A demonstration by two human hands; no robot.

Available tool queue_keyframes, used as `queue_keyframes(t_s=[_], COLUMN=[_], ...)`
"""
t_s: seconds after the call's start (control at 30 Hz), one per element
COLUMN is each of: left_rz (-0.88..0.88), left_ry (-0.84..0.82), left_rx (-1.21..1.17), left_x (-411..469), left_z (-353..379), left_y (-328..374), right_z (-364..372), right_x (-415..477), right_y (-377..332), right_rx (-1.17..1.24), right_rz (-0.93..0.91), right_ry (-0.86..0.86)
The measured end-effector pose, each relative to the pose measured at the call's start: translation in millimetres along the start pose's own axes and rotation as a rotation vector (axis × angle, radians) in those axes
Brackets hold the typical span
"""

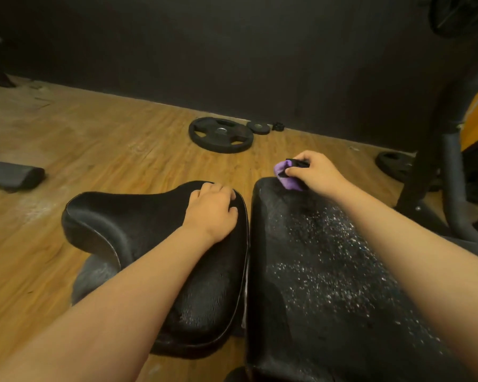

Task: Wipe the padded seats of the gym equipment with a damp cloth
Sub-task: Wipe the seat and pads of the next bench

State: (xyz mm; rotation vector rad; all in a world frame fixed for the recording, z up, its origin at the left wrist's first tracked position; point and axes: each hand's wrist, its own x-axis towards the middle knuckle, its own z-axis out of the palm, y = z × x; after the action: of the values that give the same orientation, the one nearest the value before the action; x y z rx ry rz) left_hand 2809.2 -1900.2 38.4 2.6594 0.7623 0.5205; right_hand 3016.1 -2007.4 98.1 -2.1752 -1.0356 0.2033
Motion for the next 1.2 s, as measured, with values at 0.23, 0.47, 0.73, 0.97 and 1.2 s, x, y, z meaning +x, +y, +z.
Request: queue_keyframes(t_s=[0.23,0.47,0.73,0.97,1.2], left_rz=[0.051,0.049,0.056,0.063,0.026], left_ry=[0.072,0.184,0.168,0.138,0.104], left_rx=[-0.028,-0.118,-0.091,-0.076,-0.055], left_x=[29,27,25,25,26], left_z=[23,29,27,24,24], left_y=[-11,-17,-18,-18,-17], right_z=[25,59,39,0,-58], right_x=[71,93,101,97,78], right_y=[-19,-24,1,31,90], right_rx=[-0.038,-0.239,-0.177,-0.049,-0.094], right_rz=[-0.058,-0.037,0.063,0.141,0.262], right_ry=[-0.235,-0.807,-0.814,-0.754,-0.672])
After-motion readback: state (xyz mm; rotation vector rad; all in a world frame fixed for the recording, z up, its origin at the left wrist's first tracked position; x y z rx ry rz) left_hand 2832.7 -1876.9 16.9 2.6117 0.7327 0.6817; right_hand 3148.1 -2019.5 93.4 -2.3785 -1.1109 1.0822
